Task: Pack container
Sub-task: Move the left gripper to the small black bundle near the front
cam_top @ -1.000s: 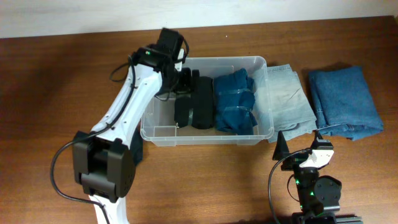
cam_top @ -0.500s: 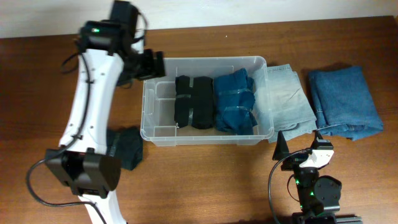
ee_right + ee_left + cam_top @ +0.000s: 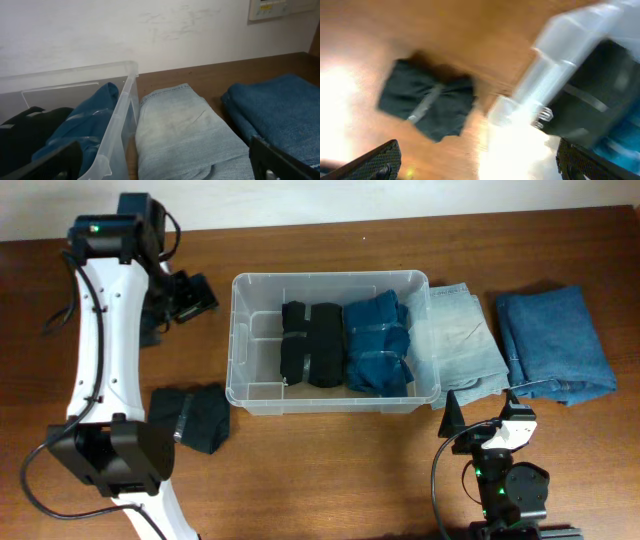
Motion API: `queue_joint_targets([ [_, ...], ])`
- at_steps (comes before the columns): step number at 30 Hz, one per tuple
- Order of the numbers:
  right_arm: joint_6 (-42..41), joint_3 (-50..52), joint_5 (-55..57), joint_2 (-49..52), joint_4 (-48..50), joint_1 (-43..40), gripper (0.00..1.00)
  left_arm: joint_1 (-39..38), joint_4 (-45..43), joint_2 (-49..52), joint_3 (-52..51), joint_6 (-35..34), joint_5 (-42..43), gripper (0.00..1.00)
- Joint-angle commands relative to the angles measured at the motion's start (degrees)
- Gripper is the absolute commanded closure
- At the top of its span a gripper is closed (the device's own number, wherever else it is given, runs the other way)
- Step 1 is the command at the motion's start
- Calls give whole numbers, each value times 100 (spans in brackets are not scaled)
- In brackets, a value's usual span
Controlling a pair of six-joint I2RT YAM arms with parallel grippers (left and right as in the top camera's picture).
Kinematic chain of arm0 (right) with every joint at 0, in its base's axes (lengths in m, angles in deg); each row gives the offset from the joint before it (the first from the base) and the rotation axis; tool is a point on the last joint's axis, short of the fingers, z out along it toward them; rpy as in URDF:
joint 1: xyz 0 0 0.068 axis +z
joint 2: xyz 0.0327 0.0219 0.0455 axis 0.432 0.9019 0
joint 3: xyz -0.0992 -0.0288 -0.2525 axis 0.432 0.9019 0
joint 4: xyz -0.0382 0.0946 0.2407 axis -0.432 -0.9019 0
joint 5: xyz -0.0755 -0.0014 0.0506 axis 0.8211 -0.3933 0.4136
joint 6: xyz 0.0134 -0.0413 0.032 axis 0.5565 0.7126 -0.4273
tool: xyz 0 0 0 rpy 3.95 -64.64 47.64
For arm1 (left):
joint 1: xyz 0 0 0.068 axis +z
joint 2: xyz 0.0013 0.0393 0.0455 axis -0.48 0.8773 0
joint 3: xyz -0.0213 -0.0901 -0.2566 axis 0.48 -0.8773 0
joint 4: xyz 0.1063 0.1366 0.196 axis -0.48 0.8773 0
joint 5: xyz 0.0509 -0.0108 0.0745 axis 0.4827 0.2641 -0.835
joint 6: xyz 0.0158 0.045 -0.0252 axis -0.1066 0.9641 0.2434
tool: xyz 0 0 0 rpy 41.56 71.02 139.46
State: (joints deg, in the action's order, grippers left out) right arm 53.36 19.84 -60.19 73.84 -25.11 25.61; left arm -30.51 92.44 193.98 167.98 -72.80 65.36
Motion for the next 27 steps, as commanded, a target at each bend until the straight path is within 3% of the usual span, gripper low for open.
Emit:
queue_joint_targets([
  [1,-42,42,-11,-48,-24,42,2,7,46,-321,61,-693,-848,1],
  [14,-42,42,-11,-48,-24,39,2,13,44,-1937,-470,-1185,-844,0],
  [21,-39,42,-11,-48,-24,39,2,13,-173,-2695,-2210,-2406,-1506,1],
  [27,-39,42,-11,-48,-24,42,2,22,-1716,-3069,-4253,-2656,-964,1],
])
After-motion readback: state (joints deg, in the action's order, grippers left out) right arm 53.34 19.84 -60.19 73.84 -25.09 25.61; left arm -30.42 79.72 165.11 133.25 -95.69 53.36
